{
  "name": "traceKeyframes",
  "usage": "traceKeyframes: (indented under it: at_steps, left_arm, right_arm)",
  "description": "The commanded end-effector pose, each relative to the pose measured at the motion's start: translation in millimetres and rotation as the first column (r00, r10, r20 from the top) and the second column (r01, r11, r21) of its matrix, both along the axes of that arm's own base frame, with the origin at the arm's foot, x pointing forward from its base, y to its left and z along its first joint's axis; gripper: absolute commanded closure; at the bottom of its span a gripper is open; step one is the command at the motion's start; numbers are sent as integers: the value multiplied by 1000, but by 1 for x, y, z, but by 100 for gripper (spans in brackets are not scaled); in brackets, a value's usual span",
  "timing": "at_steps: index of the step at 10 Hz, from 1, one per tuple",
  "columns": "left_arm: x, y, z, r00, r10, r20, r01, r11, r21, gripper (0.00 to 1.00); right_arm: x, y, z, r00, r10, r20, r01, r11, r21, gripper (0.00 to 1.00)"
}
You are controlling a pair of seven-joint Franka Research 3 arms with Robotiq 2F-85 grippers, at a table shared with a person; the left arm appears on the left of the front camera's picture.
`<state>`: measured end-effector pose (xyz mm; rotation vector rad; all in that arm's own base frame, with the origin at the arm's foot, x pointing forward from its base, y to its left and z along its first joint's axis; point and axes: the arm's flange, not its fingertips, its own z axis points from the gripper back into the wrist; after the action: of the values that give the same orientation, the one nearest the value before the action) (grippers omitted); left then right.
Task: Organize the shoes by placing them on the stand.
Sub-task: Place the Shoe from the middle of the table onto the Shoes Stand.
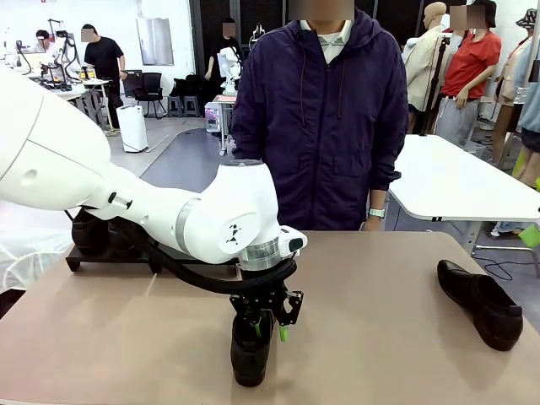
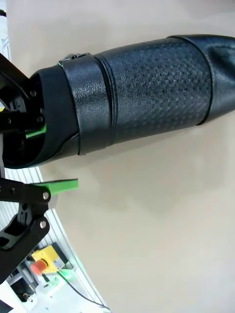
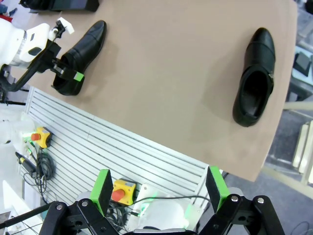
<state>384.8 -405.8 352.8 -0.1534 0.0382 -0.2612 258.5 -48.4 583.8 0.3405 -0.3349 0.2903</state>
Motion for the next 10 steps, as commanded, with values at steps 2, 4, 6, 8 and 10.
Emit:
traceKeyframes:
  at_steps: [2, 4, 6, 8, 10]
  left_arm:
    - [1, 1, -2, 998, 57, -4, -56, 996, 63, 100]
    - [1, 1, -2, 998, 68, -6, -68, 995, 78, 100]
    - [1, 2, -1, 998, 70, -4, -70, 994, 81, 100]
    - [-5, 12, 26, 991, -3, -131, 3, 1000, 0, 100]
    - [-27, 22, 73, 949, -151, -277, 130, 987, -93, 100]
  right_arm:
    - [0, -1, 1, 1000, 8, 0, -8, 1000, 13, 0]
    - [0, -1, 1, 1000, 8, 0, -8, 1000, 13, 0]
    - [0, -1, 1, 1000, 8, 0, -8, 1000, 13, 0]
    - [0, -1, 1, 1000, 8, 0, -8, 1000, 13, 0]
    - [0, -1, 1, 1000, 8, 0, -8, 1000, 13, 0]
